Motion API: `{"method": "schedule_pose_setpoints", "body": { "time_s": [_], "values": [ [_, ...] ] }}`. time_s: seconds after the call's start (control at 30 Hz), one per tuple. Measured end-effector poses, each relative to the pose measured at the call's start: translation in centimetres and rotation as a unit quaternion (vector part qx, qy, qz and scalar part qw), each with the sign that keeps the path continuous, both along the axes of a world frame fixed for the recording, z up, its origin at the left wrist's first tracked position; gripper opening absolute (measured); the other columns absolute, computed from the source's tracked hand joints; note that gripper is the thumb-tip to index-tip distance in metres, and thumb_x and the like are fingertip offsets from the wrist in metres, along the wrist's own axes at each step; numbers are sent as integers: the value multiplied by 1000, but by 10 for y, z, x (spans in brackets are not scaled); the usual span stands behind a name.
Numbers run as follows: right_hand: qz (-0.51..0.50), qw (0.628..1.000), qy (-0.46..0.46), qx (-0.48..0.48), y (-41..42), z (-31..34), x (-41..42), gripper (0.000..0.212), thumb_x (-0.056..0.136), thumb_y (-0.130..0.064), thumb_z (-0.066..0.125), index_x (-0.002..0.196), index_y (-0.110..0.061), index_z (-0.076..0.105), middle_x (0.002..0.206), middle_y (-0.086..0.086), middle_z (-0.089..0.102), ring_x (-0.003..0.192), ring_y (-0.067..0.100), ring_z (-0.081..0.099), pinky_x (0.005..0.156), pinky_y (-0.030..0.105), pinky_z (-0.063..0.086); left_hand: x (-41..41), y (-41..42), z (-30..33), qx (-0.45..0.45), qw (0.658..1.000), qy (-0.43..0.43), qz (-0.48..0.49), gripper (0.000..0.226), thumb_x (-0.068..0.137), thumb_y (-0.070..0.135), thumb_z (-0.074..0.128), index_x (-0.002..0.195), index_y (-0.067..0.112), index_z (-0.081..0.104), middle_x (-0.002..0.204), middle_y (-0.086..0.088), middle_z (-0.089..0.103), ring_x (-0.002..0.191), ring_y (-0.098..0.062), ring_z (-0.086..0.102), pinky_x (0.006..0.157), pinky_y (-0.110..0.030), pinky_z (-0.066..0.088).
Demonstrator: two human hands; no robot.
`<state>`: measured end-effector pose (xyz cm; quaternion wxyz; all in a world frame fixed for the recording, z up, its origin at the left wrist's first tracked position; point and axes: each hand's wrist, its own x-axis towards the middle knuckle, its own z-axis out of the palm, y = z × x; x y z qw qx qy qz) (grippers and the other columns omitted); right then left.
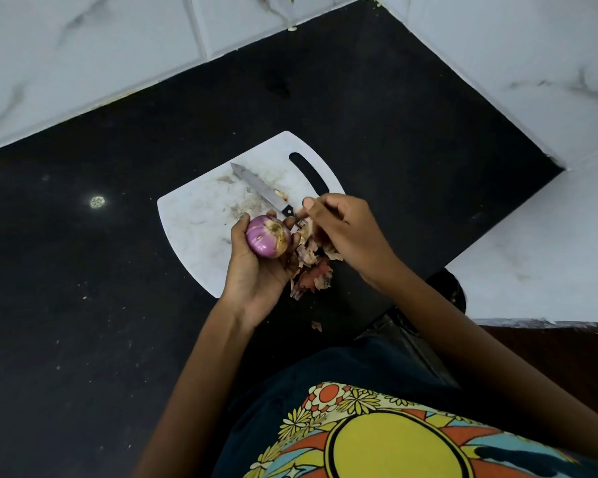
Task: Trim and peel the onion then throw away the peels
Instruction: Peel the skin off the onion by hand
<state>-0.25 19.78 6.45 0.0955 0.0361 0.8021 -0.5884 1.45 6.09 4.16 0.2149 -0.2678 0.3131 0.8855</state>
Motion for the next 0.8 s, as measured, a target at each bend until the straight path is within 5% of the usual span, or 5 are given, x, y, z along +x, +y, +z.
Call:
{"method": "schedule_pose_setpoints", "body": {
  "time_s": [0.13, 0.23, 0.33, 0.4, 0.8],
  "values": [
    [-20, 995, 71, 74, 2, -2, 1, 30, 84, -13, 63, 59, 0, 50, 49, 1, 43, 46, 5, 36, 47, 20, 32, -3, -1, -5, -54, 999, 5, -1, 46, 99, 49, 24, 95, 20, 59, 82, -3, 67, 62, -12, 63, 62, -25, 42],
    [19, 992, 69, 105, 3, -1, 1, 6, 76, -6, 65, 80, -10, 62, 64, -6, 57, 57, 4, 49, 58, 23, 46, -4, 0, -6, -70, 997, 12, -2, 50, 98, 53, 23, 98, 17, 58, 80, -4, 64, 61, -12, 60, 61, -25, 39],
    [97, 986, 93, 103, 4, 1, 1, 34, 78, -4, 63, 109, -15, 65, 98, -13, 60, 89, -1, 55, 81, 23, 50, -4, 1, -5, -73, 997, 22, -21, 50, 98, 48, 24, 94, 10, 56, 74, -5, 64, 60, -12, 57, 57, -22, 47],
    [125, 981, 116, 91, 2, 4, 2, 31, 80, -5, 64, 111, -12, 67, 104, -6, 63, 98, 5, 58, 86, 27, 51, -2, 1, -5, -76, 996, 42, -37, 48, 99, 42, 23, 90, 8, 56, 68, -4, 66, 56, -11, 61, 54, -20, 50],
    [103, 950, 250, 155, 2, 4, -1, 25, 81, -19, 70, 100, -4, 74, 92, 8, 74, 82, 14, 69, 75, 33, 57, 0, 9, 3, -190, 971, 117, -88, 49, 103, 39, 23, 94, 8, 60, 71, 0, 73, 65, -6, 68, 59, -18, 52]
  ]
}}
